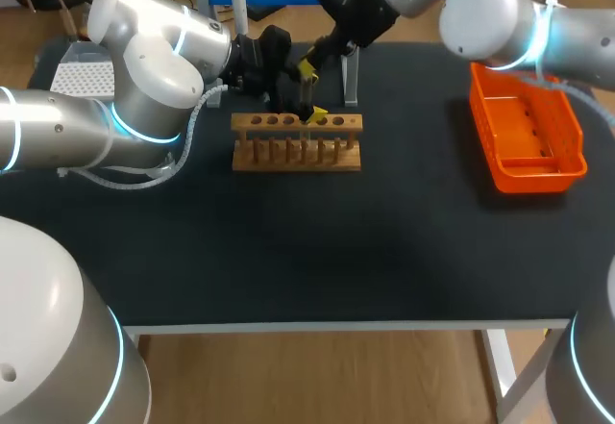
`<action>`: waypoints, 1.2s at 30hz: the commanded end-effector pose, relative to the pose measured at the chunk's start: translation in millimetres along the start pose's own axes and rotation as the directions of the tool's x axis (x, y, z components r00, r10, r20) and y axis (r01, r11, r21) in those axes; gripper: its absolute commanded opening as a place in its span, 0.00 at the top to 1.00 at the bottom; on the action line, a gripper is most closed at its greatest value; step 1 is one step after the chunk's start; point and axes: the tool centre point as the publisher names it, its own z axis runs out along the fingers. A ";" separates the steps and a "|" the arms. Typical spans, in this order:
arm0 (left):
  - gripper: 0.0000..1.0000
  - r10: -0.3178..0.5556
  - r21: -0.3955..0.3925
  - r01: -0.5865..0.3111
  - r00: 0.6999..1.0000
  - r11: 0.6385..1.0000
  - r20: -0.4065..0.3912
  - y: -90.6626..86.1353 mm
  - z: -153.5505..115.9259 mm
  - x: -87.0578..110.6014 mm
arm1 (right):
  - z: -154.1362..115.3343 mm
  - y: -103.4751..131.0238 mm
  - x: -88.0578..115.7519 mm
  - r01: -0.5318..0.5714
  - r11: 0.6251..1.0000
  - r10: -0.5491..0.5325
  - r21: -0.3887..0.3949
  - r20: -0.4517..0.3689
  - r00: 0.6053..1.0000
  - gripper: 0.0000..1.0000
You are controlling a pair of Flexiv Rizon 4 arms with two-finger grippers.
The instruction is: Invert the test tube, pick up the pipette, mount the tip to pipette, aspirate from beaker and dispense into the tube, eject the tip, return the pipette, and cap with the stopper.
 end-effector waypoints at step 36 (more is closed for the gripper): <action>0.00 -0.001 -0.003 0.001 1.000 1.000 0.000 -0.5 0.2 0.1 | -24.4 -5.7 1.6 -0.005 0.975 0.008 -0.222 0.015 1.000 0.00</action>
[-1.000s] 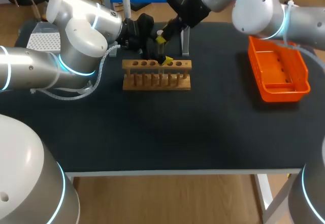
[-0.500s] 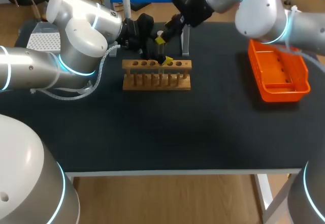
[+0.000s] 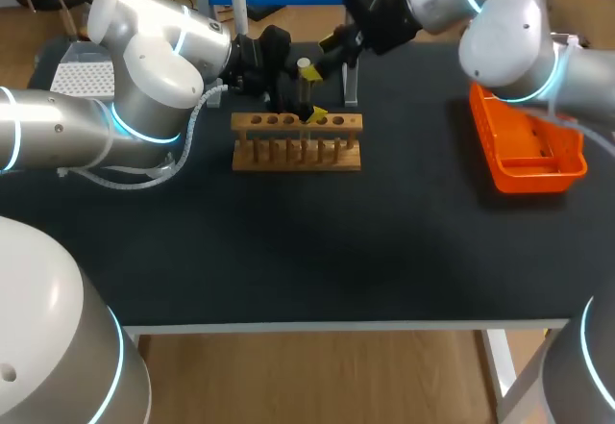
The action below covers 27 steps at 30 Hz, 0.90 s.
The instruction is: Invert the test tube, pick up the pipette, mount the tip to pipette, aspirate from beaker and dispense into the tube, eject the tip, return the pipette, and cap with the stopper.
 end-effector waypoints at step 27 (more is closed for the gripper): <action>0.00 -0.001 -0.003 0.001 1.000 1.000 0.000 -0.6 0.1 0.1 | -17.9 9.8 11.9 0.056 0.948 -0.091 -0.314 -0.100 0.991 1.00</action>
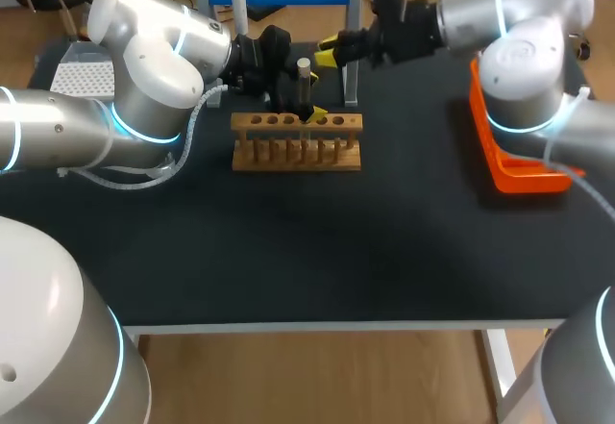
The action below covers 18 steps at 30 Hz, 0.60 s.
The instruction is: Invert the test tube, pick up the pipette, mount the tip to pipette, aspirate from beaker and dispense into the tube, eject the tip, return the pipette, and cap with the stopper.
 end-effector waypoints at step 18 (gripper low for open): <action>0.00 -0.001 -0.003 0.001 1.000 1.000 0.000 -0.6 0.1 0.1 | 7.8 5.2 0.5 0.010 0.988 -0.020 -0.155 -0.062 0.998 1.00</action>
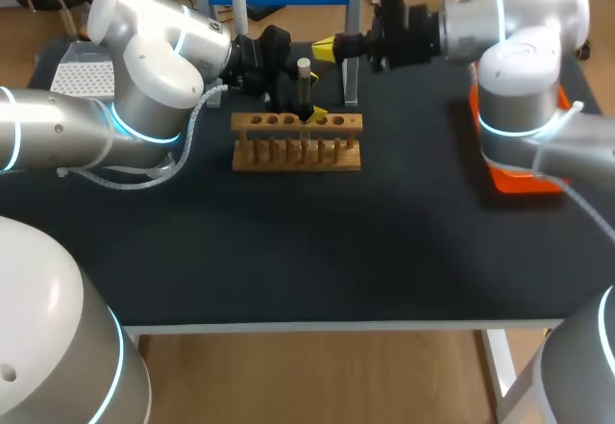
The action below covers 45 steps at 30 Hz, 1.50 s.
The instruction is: Invert the test tube, pick up the pipette, mount the tip to pipette, aspirate from beaker and dispense into the tube, eject the tip, return the pipette, and cap with the stopper.
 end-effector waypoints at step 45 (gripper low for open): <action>0.00 -0.001 -0.003 0.001 1.000 1.000 0.000 -0.6 0.1 0.1 | 22.6 -8.0 -20.0 0.122 0.982 -0.129 -0.142 -0.045 0.991 1.00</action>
